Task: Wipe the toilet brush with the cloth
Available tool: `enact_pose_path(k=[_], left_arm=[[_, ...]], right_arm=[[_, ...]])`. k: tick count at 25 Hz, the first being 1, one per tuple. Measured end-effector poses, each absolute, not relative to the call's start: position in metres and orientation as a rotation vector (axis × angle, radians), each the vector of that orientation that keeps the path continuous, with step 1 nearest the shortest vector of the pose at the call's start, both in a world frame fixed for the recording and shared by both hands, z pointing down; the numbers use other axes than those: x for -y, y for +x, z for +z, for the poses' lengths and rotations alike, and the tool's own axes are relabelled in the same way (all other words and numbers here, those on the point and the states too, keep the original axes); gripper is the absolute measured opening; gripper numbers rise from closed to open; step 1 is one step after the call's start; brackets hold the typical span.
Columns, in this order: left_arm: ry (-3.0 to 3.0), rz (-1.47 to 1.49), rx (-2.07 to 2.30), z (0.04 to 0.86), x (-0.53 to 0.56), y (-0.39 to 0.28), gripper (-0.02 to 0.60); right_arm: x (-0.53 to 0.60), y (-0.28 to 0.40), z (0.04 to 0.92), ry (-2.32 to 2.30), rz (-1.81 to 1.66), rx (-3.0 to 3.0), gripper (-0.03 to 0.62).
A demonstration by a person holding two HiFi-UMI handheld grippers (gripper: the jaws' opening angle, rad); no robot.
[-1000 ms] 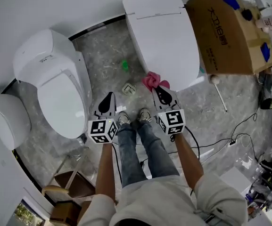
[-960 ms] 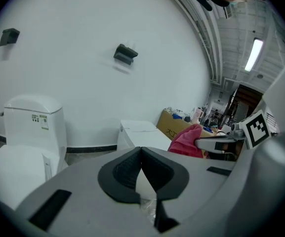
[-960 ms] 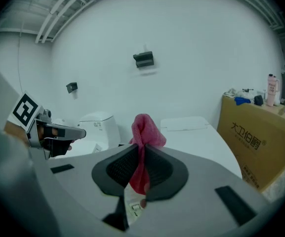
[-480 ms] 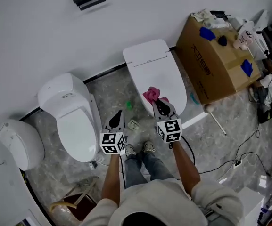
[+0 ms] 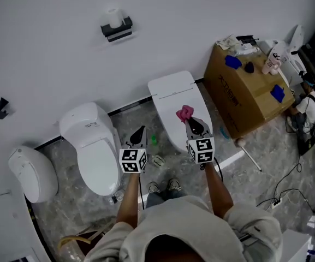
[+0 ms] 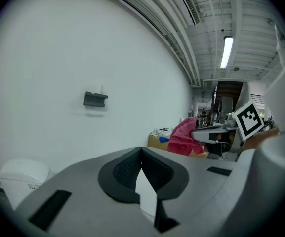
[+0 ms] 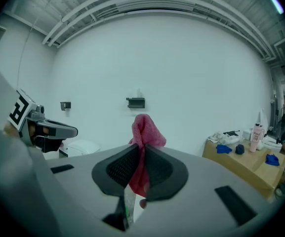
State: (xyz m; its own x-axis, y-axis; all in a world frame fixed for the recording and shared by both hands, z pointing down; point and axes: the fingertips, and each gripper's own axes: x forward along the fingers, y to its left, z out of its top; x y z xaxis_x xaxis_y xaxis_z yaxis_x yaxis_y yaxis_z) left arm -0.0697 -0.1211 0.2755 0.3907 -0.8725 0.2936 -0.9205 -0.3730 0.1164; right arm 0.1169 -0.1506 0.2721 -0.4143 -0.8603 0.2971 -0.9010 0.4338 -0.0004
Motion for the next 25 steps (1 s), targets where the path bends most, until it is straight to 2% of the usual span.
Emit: enact_pose_path(k=[10,25], left_arm=[[2.372,0.200,1.679,0.236,0.119,-0.089,0.020],[2.374,0.192,1.753,0.221,0.104,-0.106,0.020]], right_arm=[[0.139,0.139,0.228,1.545,0.139,2.456,0.058],[0.122,0.147,0.227,1.562,0.140,2.476,0.058]])
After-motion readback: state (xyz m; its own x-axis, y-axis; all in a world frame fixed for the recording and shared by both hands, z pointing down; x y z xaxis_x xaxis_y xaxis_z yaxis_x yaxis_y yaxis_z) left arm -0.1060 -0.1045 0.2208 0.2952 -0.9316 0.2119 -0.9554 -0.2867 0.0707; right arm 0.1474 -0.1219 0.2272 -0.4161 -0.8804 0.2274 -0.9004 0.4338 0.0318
